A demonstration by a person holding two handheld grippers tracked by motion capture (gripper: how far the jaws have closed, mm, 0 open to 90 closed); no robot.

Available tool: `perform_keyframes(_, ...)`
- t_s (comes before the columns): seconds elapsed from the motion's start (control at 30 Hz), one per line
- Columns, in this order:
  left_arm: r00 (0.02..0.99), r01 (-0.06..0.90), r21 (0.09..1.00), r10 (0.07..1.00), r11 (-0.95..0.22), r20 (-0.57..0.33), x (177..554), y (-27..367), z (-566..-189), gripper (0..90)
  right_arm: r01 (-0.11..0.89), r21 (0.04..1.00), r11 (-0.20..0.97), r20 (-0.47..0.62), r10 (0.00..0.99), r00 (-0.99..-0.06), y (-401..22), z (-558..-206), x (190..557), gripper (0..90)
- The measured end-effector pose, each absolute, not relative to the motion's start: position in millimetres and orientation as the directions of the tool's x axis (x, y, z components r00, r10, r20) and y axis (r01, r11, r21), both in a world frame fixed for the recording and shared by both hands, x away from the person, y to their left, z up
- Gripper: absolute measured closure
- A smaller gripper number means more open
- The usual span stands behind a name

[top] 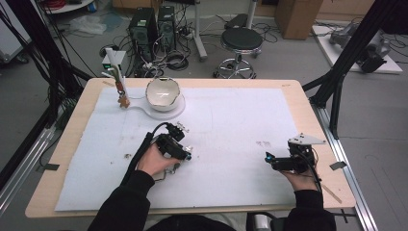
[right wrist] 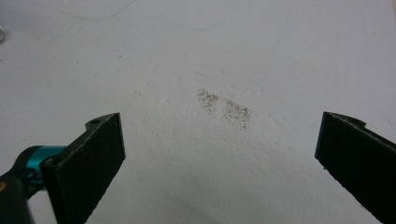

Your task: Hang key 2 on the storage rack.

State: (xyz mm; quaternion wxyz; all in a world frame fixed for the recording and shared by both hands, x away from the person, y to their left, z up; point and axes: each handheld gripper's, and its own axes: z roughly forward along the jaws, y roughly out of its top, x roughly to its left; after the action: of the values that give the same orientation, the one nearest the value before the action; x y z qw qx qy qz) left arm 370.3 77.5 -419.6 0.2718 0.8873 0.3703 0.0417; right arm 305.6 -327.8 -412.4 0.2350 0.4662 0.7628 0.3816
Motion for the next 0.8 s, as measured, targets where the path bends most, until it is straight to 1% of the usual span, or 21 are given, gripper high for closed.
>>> perform_keyframes(0.13,0.732,0.624,0.514,0.67,-0.588,-0.122,369.7,75.8,-420.9,58.6,0.536,0.801,0.267,0.0,0.895,-0.446,-329.7,-412.4,304.7,0.7)
perform_keyframes(0.2,0.747,0.602,0.52,0.658,-0.606,-0.098,367.8,73.3,-421.7,64.4,0.536,0.801,0.267,-0.001,0.896,-0.444,-330.7,-412.5,304.3,0.7)
perform_keyframes(0.3,0.752,0.587,0.523,0.656,-0.618,-0.069,365.4,71.3,-421.5,68.5,0.534,0.803,0.266,-0.009,0.901,-0.434,-329.6,-411.7,303.1,0.7)
perform_keyframes(0.33,0.757,0.578,0.526,0.651,-0.624,-0.059,364.8,71.5,-420.6,73.5,0.527,0.81,0.259,-0.008,0.902,-0.431,-329.2,-410.2,302.3,0.7)
perform_keyframes(0.4,0.766,0.554,0.534,0.642,-0.639,-0.026,362.5,72.1,-418.0,73.9,0.525,0.81,0.259,-0.01,0.902,-0.431,-329.1,-409.6,302.1,0.7)
perform_keyframes(0.5,0.77,0.505,0.559,0.636,-0.658,0.052,356.8,74.7,-411.5,74.1,0.52,0.813,0.263,-0.012,0.9,-0.436,-328.5,-410.5,302.1,0.7)
perform_keyframes(0.53,0.766,0.497,0.577,0.64,-0.648,0.059,355.1,76.0,-409.1,74.2,0.524,0.809,0.266,-0.013,0.899,-0.437,-328.3,-411.0,302.1,0.7)
perform_keyframes(0.63,0.772,0.472,0.629,0.634,-0.618,0.044,351.5,83.8,-399.2,74.3,0.523,0.81,0.266,-0.012,0.899,-0.438,-327.3,-411.8,301.8,0.7)
perform_keyframes(0.7,0.777,0.462,0.659,0.63,-0.593,0.022,350.4,89.8,-393.7,74.4,0.515,0.814,0.268,-0.016,0.898,-0.44,-327.4,-411.5,301.9,0.7)
perform_keyframes(0.73,0.79,0.453,0.682,0.613,-0.573,-0.009,349.4,95.5,-390.3,74.4,0.518,0.813,0.266,-0.014,0.898,-0.439,-327.3,-411.2,301.6,0.7)
perform_keyframes(0.8,0.799,0.436,0.705,0.601,-0.56,-0.017,347.6,104.4,-385.9,74.5,0.523,0.811,0.263,-0.01,0.9,-0.437,-326.8,-411.8,301.6,0.7)
